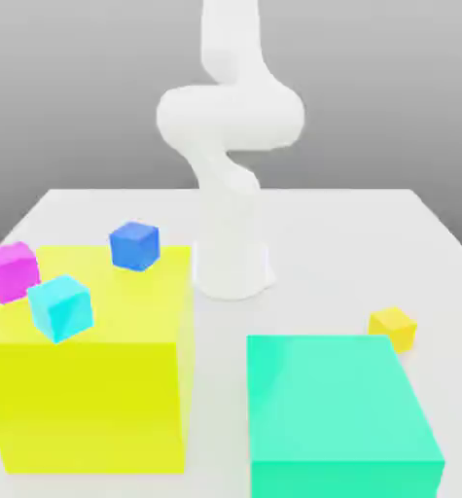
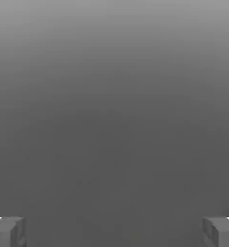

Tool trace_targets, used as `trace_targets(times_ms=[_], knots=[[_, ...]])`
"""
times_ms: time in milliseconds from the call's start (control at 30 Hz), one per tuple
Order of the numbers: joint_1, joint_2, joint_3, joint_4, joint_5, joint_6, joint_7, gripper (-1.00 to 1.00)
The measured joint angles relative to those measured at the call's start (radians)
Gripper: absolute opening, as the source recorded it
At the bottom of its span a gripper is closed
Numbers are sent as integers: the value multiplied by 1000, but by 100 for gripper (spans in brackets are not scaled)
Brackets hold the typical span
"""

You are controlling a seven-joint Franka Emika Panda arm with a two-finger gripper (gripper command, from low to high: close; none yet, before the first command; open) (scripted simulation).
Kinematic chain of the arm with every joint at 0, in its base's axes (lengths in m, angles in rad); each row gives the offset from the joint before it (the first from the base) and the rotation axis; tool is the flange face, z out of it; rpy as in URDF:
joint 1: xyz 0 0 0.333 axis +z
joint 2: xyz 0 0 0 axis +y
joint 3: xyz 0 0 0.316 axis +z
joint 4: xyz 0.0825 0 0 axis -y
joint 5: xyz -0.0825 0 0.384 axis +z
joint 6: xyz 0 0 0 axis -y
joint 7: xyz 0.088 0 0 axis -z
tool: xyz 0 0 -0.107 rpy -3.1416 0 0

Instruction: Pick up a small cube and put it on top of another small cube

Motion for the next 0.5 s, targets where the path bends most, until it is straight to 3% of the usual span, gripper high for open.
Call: trace_targets(times_ms=[500], knots=[[471,424,70,-353,47,321,-639,0]])
